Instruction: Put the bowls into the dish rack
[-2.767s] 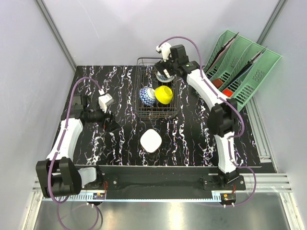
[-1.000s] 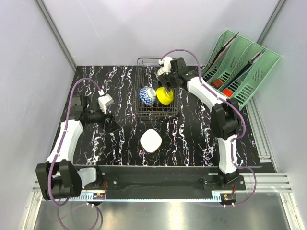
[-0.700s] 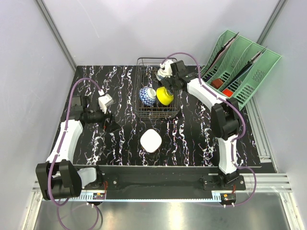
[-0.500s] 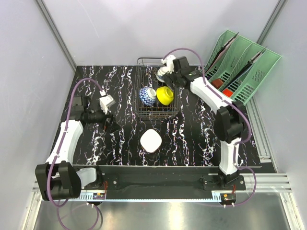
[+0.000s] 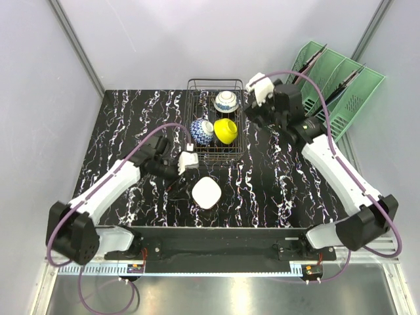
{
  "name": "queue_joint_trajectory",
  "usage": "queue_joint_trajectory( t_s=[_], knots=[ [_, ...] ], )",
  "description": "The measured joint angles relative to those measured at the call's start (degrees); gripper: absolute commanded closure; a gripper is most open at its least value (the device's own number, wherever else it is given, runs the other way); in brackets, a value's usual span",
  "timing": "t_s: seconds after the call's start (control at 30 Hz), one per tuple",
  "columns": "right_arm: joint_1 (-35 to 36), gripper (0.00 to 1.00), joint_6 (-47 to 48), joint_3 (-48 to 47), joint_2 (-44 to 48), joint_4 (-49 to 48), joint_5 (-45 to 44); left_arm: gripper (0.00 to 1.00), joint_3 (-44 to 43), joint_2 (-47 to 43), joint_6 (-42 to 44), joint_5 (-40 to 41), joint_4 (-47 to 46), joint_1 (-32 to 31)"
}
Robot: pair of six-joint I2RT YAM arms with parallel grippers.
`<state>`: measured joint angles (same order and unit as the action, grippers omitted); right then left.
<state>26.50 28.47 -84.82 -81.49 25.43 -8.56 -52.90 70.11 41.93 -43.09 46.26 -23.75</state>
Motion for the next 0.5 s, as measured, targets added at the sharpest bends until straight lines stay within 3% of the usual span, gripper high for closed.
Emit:
queue_joint_trajectory(
  t_s=[0.2,0.5],
  knots=[
    [-0.74,0.00,0.22,9.25,4.04,1.64,2.86,0.01,-1.73,9.77,-0.09,0.37,-3.87,-2.01],
    [-1.97,0.00,-0.11,11.08,6.14,1.95,5.38,0.06,-8.17,21.38,-3.34,1.66,-10.60,-5.77]
  ],
)
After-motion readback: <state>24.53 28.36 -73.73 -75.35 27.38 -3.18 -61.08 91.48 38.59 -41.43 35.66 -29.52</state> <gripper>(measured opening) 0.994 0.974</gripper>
